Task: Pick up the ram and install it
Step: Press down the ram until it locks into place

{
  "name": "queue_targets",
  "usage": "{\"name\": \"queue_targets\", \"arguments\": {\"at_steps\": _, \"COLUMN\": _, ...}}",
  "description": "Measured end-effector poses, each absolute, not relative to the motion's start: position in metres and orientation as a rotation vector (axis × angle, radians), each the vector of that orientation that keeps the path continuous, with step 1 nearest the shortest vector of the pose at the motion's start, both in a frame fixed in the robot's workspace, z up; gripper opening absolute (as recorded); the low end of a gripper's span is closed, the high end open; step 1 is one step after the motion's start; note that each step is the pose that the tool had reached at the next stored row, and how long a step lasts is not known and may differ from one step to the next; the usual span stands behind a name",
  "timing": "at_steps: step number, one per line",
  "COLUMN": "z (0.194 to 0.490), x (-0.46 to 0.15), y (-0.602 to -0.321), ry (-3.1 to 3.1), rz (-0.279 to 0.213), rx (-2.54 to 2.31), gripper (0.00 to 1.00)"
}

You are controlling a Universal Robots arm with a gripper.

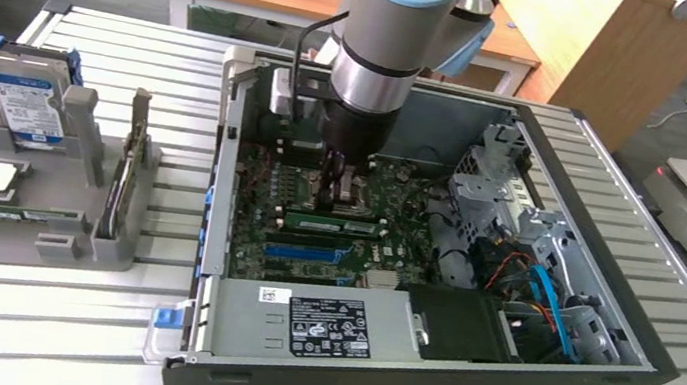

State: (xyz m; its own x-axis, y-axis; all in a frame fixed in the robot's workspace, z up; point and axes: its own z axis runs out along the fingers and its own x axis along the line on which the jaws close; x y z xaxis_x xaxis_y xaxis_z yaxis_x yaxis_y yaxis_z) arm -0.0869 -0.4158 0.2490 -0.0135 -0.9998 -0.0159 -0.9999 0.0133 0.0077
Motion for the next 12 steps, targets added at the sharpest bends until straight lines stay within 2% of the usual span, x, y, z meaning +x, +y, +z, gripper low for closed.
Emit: {"name": "queue_targets", "arguments": {"at_steps": 12, "z": 0.238, "x": -0.089, "y": -0.416, "ry": 2.232, "rz": 0.026, "rx": -2.202, "gripper": 0.11}}
